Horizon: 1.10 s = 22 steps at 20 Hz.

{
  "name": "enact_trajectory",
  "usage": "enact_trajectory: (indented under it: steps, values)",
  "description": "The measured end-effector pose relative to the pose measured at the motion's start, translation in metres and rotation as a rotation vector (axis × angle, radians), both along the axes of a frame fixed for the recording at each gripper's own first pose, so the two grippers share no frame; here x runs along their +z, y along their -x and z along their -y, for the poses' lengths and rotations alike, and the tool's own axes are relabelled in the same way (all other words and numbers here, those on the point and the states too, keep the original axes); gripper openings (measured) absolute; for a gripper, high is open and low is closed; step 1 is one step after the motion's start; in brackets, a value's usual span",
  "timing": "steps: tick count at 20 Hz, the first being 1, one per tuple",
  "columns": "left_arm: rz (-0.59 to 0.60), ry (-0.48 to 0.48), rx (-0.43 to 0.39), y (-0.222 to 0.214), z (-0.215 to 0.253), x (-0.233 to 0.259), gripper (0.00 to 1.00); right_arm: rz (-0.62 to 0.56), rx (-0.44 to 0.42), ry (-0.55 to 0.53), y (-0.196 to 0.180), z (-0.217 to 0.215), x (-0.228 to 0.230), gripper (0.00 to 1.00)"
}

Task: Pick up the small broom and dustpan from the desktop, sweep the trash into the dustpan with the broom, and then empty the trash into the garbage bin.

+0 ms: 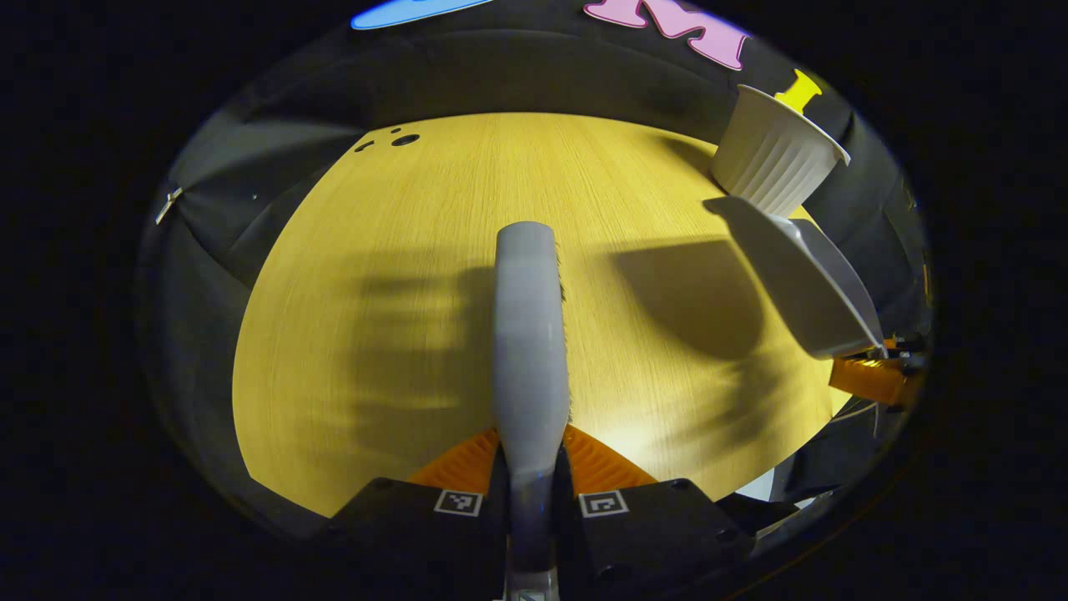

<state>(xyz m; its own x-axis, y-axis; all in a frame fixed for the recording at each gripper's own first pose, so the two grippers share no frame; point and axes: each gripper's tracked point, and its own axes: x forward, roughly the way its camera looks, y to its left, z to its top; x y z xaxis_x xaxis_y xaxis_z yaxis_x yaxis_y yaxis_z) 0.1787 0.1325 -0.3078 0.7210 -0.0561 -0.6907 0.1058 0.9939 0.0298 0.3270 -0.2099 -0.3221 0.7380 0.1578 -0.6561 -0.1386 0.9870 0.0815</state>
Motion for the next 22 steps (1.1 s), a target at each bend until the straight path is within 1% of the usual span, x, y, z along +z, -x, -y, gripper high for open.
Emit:
enact_trajectory:
  steps: [2,3,4,6,10,11,13,14,15,16,17,18,19,20,21,22]
  values:
    - [-0.014,-0.002,0.007,-0.004,0.002,-0.005,0.28,-0.022,0.005,0.025,-0.014,0.000,-0.019,0.37]
    - [-0.019,-0.003,0.010,-0.006,0.003,-0.007,0.31,-0.034,0.006,0.030,-0.020,0.000,-0.027,0.37]
    - [-0.025,-0.007,0.013,-0.009,0.003,-0.010,0.28,-0.043,0.006,0.035,-0.025,0.000,-0.034,0.37]
    - [-0.036,-0.016,0.018,-0.014,0.004,-0.013,0.28,-0.064,0.003,0.043,-0.033,-0.001,-0.045,0.37]
    - [-0.031,-0.082,0.003,-0.016,0.007,-0.009,0.29,-0.080,-0.012,0.040,-0.041,0.002,-0.053,0.37]
    - [-0.028,-0.100,0.003,-0.013,0.010,-0.007,0.32,-0.079,-0.013,0.047,-0.041,0.001,-0.053,0.37]
    - [-0.023,-0.123,0.005,-0.009,0.013,-0.005,0.33,-0.071,-0.010,0.030,-0.042,-0.005,-0.048,0.39]
    - [-0.014,-0.127,0.002,-0.006,0.015,-0.003,0.30,-0.072,-0.007,0.026,-0.046,-0.005,-0.049,0.29]
    - [0.003,-0.121,-0.006,-0.006,0.020,0.001,0.32,-0.077,-0.003,0.029,-0.047,-0.004,-0.050,0.53]
    - [0.016,-0.117,-0.008,-0.006,0.023,0.004,0.33,-0.077,-0.001,0.029,-0.048,-0.003,-0.049,0.43]
    - [0.025,-0.108,-0.011,-0.005,0.024,0.008,0.35,-0.074,0.009,0.010,-0.047,-0.007,-0.047,0.46]
    - [0.038,-0.102,-0.012,-0.002,0.025,0.013,0.55,-0.066,0.015,-0.007,-0.045,-0.013,-0.042,0.61]
    - [0.054,-0.091,-0.015,0.001,0.025,0.019,0.76,-0.049,0.012,-0.007,-0.045,-0.011,-0.035,0.64]
    - [0.074,-0.085,-0.014,0.003,0.025,0.024,0.96,-0.032,0.015,-0.010,-0.043,-0.011,-0.029,0.95]
    - [0.106,-0.076,-0.012,0.009,0.026,0.034,0.99,-0.019,0.011,-0.009,-0.037,-0.009,-0.020,1.00]
    - [0.138,-0.060,-0.012,0.014,0.029,0.043,0.99,0.006,0.004,-0.012,-0.033,-0.009,-0.011,0.99]
